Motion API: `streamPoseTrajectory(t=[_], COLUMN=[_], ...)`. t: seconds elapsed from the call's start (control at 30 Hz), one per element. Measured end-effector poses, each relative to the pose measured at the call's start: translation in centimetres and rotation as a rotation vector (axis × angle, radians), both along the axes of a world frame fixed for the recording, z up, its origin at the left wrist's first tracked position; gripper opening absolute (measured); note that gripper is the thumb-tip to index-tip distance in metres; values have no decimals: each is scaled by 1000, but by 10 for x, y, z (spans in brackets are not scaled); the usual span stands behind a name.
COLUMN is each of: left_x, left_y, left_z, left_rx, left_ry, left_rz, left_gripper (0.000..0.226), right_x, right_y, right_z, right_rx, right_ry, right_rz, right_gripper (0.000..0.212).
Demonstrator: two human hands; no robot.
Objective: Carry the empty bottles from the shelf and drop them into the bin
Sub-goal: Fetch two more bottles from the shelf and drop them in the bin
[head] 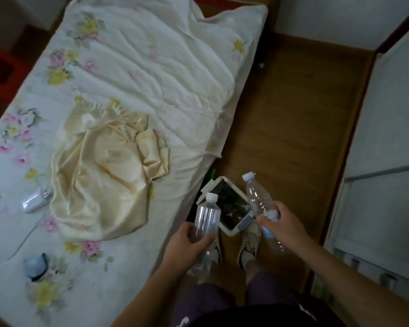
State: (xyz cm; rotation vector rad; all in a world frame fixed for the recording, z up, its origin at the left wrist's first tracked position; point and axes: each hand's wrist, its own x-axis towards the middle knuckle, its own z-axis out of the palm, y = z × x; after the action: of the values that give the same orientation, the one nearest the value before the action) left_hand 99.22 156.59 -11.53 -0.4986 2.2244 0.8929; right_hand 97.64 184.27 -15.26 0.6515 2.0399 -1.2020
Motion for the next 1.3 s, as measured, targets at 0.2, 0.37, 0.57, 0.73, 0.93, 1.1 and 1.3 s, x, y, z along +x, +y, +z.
streamPoseTrajectory(t=[0.2, 0.37, 0.57, 0.73, 0.93, 1.1, 1.3], left_x=[-15, -33, -44, -35, -13, -10, -16], left_y=[16, 19, 18, 17, 16, 1, -29], left_z=[-105, -213, -292, -317, -323, -322, -316], left_rx=[124, 188, 269, 312, 201, 124, 56], left_ry=[-261, -443, -583, -490, -445, -421, -338], left_rz=[96, 184, 398, 475, 196, 14, -19], left_gripper=[41, 45, 44, 36, 34, 28, 24], right_x=[-10, -7, -17, -20, -13, -4, 7], right_y=[-13, -27, -48, -60, -67, -65, -62], right_z=[-82, -180, -254, -277, -282, -280, -284], right_rx=[10, -15, -6, 8, 12, 32, 120], right_ry=[-135, -244, -273, -283, -211, -223, -193], right_rz=[44, 0, -86, -226, -246, -170, 18], right_gripper=[41, 50, 55, 56, 60, 66, 54])
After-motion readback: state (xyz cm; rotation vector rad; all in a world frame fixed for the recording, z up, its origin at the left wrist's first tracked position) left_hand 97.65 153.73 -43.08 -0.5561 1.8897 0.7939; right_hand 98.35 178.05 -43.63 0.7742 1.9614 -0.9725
